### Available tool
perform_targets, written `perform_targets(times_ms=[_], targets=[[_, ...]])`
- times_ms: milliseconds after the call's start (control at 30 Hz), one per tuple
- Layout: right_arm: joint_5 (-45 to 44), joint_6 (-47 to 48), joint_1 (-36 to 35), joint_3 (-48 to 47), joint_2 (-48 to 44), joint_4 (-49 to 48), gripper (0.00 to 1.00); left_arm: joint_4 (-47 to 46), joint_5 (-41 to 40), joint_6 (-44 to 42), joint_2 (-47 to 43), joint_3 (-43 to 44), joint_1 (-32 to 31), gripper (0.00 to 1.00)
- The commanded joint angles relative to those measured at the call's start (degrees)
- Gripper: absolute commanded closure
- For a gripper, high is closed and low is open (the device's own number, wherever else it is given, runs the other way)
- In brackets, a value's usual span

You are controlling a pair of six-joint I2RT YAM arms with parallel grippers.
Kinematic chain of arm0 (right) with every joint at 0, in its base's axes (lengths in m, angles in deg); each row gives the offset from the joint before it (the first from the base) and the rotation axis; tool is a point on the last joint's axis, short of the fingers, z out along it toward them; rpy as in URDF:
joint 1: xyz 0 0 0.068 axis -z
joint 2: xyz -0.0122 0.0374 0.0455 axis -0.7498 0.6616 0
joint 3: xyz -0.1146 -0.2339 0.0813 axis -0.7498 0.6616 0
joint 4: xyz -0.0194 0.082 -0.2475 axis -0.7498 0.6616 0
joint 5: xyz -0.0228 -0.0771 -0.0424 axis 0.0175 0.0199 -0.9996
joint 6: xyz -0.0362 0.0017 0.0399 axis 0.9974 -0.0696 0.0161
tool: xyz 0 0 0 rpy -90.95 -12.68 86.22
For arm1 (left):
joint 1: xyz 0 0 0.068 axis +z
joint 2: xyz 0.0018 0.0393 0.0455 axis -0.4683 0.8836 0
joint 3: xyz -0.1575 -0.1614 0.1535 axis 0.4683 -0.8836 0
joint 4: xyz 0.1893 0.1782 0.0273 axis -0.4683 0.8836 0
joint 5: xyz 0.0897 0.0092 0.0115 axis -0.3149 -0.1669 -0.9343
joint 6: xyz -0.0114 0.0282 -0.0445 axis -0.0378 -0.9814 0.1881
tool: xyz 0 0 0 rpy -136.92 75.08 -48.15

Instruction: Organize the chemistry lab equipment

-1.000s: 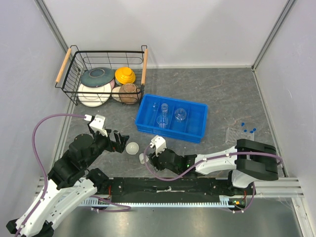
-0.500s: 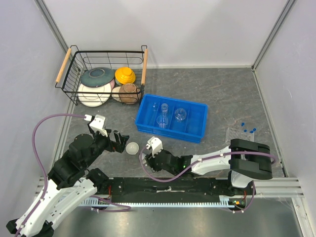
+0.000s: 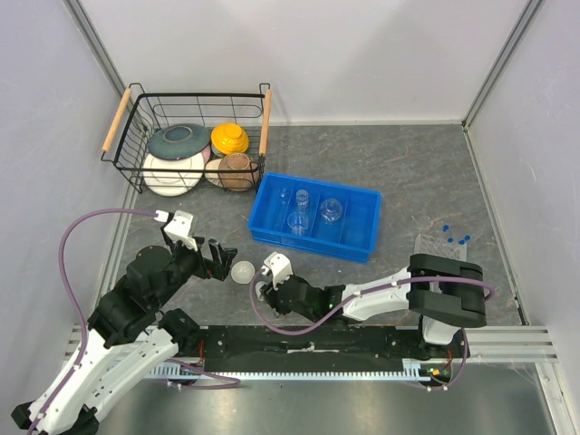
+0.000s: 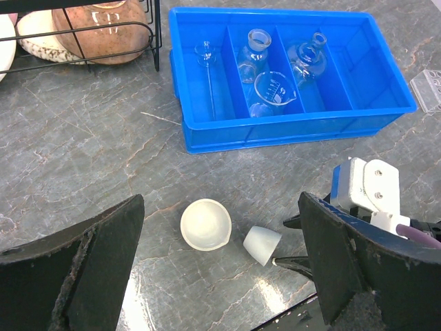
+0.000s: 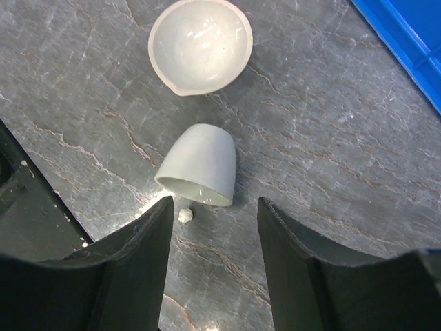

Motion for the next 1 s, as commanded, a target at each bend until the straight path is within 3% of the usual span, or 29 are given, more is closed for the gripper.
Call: perform_targets(times_ms=[0,800,967], targets=[[-1.7,1.4,-0.3,-3.3,1.0,-2.7,0.42,-1.6,-0.5,-1.4,0.0,0.0,-0.1,0.00],[-3.6,2.6,0.8,-6.6,5.7,-3.2,0.69,-1.6,-0.6,-1.4,-0.2,0.0,-0.1,0.00],[-4.5,2.6,1.1,-7.5,6.4,-1.8,0.81,-1.6,-0.5,-1.4,0.0,0.0,-0.1,0.00]])
